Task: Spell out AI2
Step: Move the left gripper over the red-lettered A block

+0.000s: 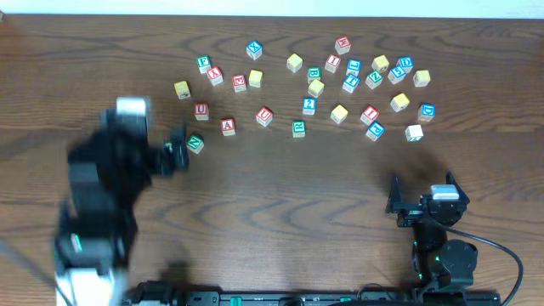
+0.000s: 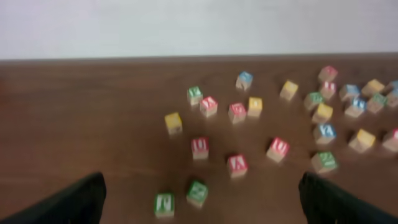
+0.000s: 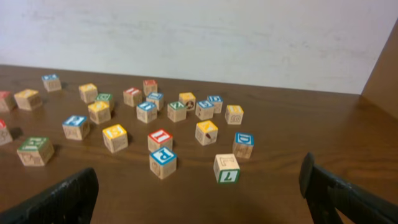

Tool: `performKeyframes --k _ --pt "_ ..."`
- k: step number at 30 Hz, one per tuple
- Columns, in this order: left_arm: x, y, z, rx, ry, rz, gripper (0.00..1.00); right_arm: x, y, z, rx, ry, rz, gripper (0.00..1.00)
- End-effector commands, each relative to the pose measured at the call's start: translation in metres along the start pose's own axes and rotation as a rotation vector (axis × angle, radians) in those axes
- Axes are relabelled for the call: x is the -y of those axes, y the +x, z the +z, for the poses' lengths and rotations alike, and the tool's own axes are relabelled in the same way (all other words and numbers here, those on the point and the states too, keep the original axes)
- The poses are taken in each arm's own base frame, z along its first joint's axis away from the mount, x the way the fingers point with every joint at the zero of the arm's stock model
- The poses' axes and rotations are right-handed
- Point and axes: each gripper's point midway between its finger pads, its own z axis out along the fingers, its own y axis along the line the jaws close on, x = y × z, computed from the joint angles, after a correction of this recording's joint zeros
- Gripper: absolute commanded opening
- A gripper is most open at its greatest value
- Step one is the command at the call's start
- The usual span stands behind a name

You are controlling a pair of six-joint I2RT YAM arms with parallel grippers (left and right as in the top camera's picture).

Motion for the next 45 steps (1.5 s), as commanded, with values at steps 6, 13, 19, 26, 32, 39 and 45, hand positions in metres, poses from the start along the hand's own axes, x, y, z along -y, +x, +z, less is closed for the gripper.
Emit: performKeyframes --k 6,13,19,26,32,39,45 --pt "0.011 -0.065 0.049 -0.346 0.098 -0.034 0.98 0.002 0.001 0.000 -0.001 0.008 0.010 0.99" --pt "0.037 -0.003 0.087 -0.641 0.277 -0.147 0.98 0.002 0.001 0.000 -0.001 0.008 0.010 0.99" --pt "0.051 0.035 0.118 -0.808 0.357 -0.272 0.98 0.002 0.001 0.000 0.000 0.007 0.010 0.99" --pt "0.043 0.063 0.150 -0.884 0.313 -0.306 0.87 0.002 0.001 0.000 -0.001 0.008 0.010 0.99" --pt "-0.002 0.069 0.167 -0.850 -0.018 -0.265 0.98 0.002 0.001 0.000 -0.001 0.008 0.010 0.99" --pt "0.011 0.051 0.184 -0.757 0.048 -0.272 0.98 0.002 0.001 0.000 0.000 0.007 0.010 0.99" --pt "-0.001 0.055 0.184 -0.749 -0.150 -0.214 0.98 0.002 0.001 0.000 -0.001 0.008 0.010 0.99"
